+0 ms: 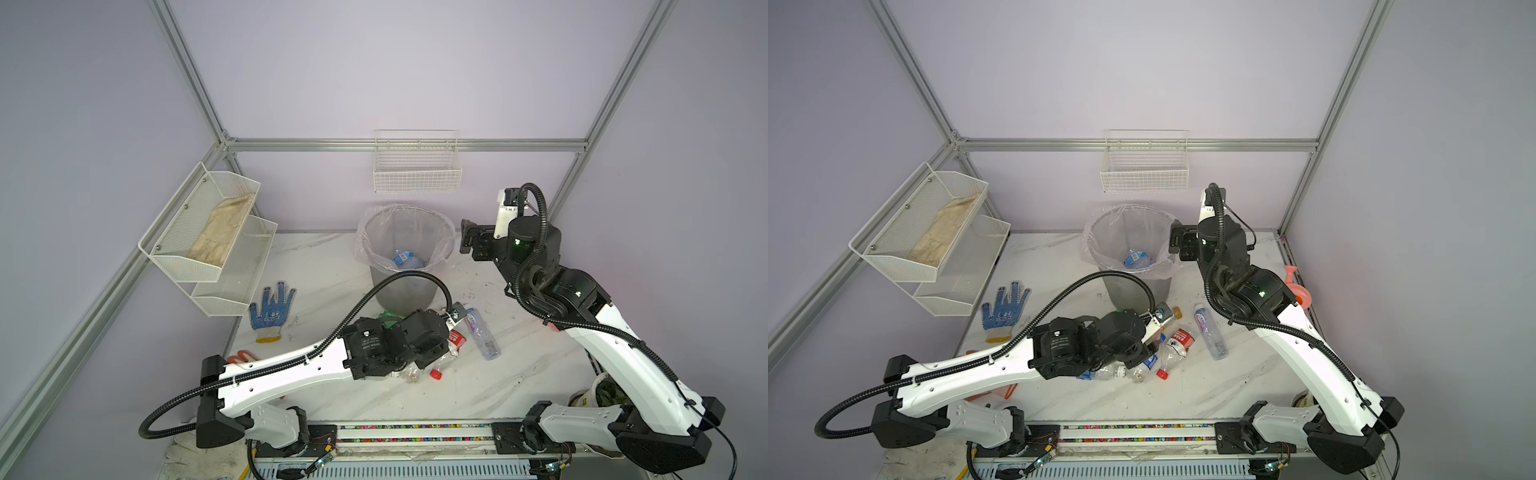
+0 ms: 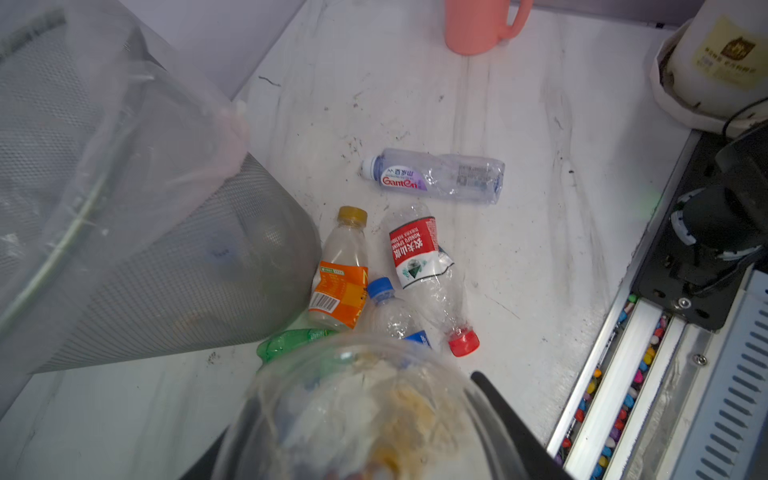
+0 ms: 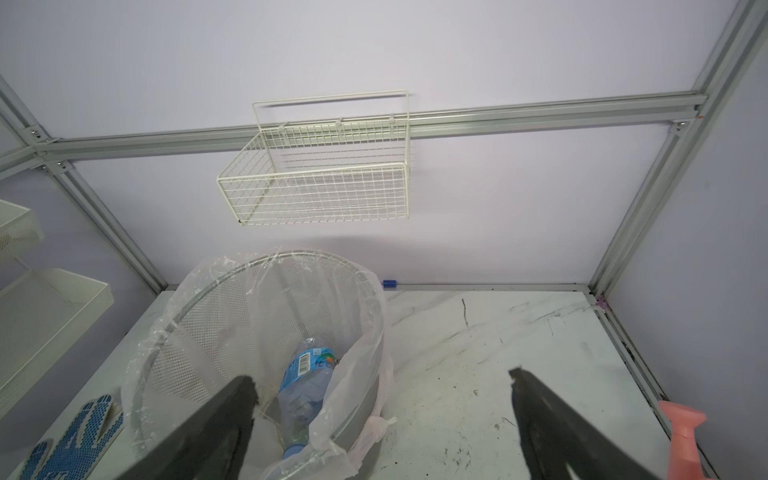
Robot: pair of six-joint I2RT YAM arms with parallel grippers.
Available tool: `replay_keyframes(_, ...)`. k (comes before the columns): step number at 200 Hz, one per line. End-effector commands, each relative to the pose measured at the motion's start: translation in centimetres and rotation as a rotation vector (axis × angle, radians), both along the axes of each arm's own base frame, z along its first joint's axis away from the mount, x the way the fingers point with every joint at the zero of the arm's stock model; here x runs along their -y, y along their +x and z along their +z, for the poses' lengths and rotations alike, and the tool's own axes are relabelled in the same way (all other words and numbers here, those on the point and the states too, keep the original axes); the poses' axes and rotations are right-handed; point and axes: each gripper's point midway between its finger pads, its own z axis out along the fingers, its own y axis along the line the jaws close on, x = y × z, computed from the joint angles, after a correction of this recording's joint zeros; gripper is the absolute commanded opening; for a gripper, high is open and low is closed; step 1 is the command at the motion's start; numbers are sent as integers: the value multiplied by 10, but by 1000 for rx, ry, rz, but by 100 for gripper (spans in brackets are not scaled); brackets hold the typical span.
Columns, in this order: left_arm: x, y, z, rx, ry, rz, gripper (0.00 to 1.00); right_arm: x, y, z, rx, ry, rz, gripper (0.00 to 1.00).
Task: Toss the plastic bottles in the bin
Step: 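Lift the clear bottle with the left gripper up over the wastebasket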
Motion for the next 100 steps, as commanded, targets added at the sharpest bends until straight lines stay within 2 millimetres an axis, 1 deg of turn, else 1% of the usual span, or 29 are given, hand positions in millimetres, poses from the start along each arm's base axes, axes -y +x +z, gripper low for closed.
replay_keyframes(1, 0, 16, 114, 167, -289, -22, 10, 13, 4, -7, -33, 50, -33, 97)
replay_keyframes(27, -16, 34, 180, 272, -447, -14, 9, 9, 17, -32, -126, 101, 26, 97)
replay_keyframes(43, -30, 43, 222, 331, -536, 3, 2, 4, 22, -48, -179, 112, 55, 97)
replay_keyframes(54, -39, 48, 246, 365, -591, 10, 0, 0, 21, -56, -196, 108, 77, 97)
replay_keyframes(66, -46, 54, 267, 395, -638, 13, 0, 3, 19, -61, -188, 102, 71, 97)
replay_keyframes(83, -55, 58, 292, 435, -691, 13, 0, 12, 11, -56, -138, 117, 56, 97)
replay_keyframes(97, -64, 58, 314, 479, -748, 7, 0, 4, 3, -54, -127, 102, 134, 98)
replay_keyframes(100, -67, 58, 319, 488, -763, 4, 2, 3, 2, -53, -128, 103, 142, 98)
